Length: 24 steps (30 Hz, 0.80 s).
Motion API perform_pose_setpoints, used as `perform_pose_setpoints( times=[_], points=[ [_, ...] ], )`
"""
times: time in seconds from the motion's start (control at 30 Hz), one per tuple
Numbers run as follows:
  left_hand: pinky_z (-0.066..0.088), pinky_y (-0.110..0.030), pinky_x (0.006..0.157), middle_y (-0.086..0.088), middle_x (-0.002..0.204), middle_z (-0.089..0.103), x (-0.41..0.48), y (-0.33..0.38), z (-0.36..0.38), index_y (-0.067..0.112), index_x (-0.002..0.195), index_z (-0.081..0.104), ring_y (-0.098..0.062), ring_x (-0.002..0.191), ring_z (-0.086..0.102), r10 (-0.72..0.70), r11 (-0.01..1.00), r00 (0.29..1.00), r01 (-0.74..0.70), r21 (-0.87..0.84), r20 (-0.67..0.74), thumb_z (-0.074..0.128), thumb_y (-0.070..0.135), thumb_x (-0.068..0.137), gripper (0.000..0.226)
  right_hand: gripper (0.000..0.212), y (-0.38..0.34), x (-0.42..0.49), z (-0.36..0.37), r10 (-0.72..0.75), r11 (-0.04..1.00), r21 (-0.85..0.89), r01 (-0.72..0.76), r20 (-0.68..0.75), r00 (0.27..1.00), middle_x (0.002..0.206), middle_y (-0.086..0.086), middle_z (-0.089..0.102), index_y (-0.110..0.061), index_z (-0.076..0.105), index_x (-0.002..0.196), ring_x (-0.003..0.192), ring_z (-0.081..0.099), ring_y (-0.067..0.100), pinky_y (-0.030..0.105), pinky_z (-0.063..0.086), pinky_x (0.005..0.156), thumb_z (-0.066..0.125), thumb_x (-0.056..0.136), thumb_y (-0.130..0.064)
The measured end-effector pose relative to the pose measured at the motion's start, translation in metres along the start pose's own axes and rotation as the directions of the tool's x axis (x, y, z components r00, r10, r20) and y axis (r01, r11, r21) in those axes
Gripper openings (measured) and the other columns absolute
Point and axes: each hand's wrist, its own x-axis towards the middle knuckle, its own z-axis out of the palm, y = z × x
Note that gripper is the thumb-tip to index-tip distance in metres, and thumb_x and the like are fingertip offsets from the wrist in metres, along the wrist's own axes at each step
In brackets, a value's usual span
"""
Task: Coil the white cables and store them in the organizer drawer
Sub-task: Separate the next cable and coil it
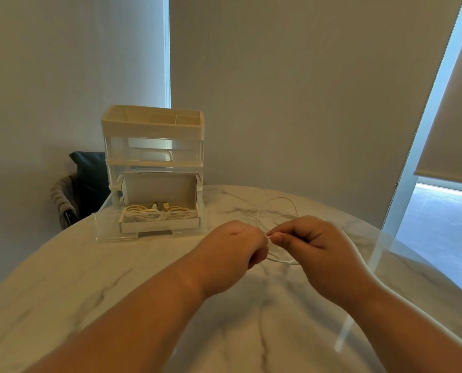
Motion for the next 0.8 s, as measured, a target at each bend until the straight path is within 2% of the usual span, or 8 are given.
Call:
perform_pose_setpoints(
  times=[0.13,0.23,0.3,0.37,0.47,0.6,0.7,0.8],
  points=[
    [0.038,-0.027,0.051,0.006,0.06,0.04,0.003,0.001,0.0,0.018,0.064,0.041,-0.008,0.051,0.034,-0.063,0.962,0.997,0.074,-0.264,0.048,0.037,0.0,0.098,0.039,0.018,-0.001,0.0,0.0,0.021,0.997,0.07,-0.02,-0.006,1.0,0.082,-0.013,0.074,-0.031,0.078,0.084,0.083,0.067,0.002,0.013,0.047,0.073,0.065,0.094,-0.025],
    [0.026,-0.026,0.044,0.003,0.051,0.032,0.002,0.006,0.0,0.015,0.059,0.037,-0.013,0.045,0.024,-0.138,0.792,0.984,0.177,-0.584,0.112,0.03,0.004,0.097,0.04,0.025,-0.004,-0.001,0.002,0.03,0.991,0.131,-0.03,-0.002,1.0,0.069,-0.01,0.068,-0.033,0.076,0.076,0.068,0.059,-0.001,0.009,0.045,0.065,0.062,0.096,-0.026],
    [0.022,-0.023,0.043,0.0,0.051,0.028,0.002,0.01,0.0,0.014,0.057,0.036,-0.013,0.044,0.021,-0.158,0.704,0.978,0.208,-0.679,0.136,0.029,0.006,0.096,0.041,0.034,-0.005,-0.001,0.004,0.057,0.989,0.134,-0.055,-0.013,0.998,0.06,-0.012,0.06,-0.041,0.07,0.067,0.062,0.053,-0.002,0.009,0.043,0.062,0.059,0.097,-0.03],
    [0.021,-0.023,0.044,-0.001,0.051,0.028,0.002,0.012,0.001,0.016,0.056,0.036,-0.013,0.045,0.021,-0.162,0.684,0.979,0.2,-0.701,0.121,0.029,0.007,0.097,0.042,0.039,-0.005,-0.002,0.006,0.084,0.989,0.125,-0.084,0.003,0.996,0.058,-0.014,0.056,-0.045,0.066,0.062,0.059,0.051,-0.002,0.012,0.043,0.062,0.055,0.097,-0.035],
    [0.02,-0.027,0.046,-0.001,0.052,0.028,0.002,0.009,0.0,0.015,0.057,0.038,-0.014,0.047,0.021,-0.168,0.654,0.979,0.199,-0.73,0.116,0.028,0.01,0.099,0.043,0.033,-0.005,-0.003,0.006,0.114,0.978,0.175,-0.117,0.026,0.993,0.06,-0.011,0.058,-0.041,0.072,0.073,0.058,0.051,0.004,0.022,0.046,0.063,0.052,0.098,-0.037],
    [0.023,-0.031,0.05,-0.006,0.059,0.022,0.001,0.008,-0.004,0.014,0.06,0.042,-0.02,0.053,0.017,-0.127,0.579,0.965,0.262,-0.772,0.232,0.028,0.015,0.1,0.043,0.029,-0.007,-0.003,0.005,0.062,0.969,0.237,-0.073,0.053,0.997,0.067,-0.015,0.065,-0.036,0.078,0.087,0.064,0.056,-0.001,0.014,0.046,0.066,0.054,0.1,-0.025],
    [0.033,-0.032,0.054,-0.004,0.056,0.031,-0.001,0.009,-0.005,0.01,0.069,0.053,-0.016,0.049,0.029,-0.062,0.561,0.934,0.324,-0.762,0.351,0.03,0.016,0.1,0.039,0.028,-0.005,-0.002,0.004,0.071,0.968,0.239,-0.071,0.01,0.997,0.077,-0.015,0.073,-0.032,0.078,0.083,0.078,0.065,-0.001,0.023,0.049,0.078,0.059,0.098,-0.02],
    [0.043,-0.03,0.06,-0.005,0.06,0.05,-0.002,0.008,-0.002,0.005,0.085,0.063,-0.015,0.052,0.046,-0.036,0.638,0.915,0.33,-0.696,0.401,0.036,0.014,0.103,0.034,0.023,-0.003,-0.001,0.003,0.09,0.969,0.234,-0.077,-0.047,0.995,0.087,-0.009,0.076,-0.032,0.079,0.082,0.09,0.07,0.007,0.033,0.052,0.086,0.064,0.095,-0.02]
  ],
)
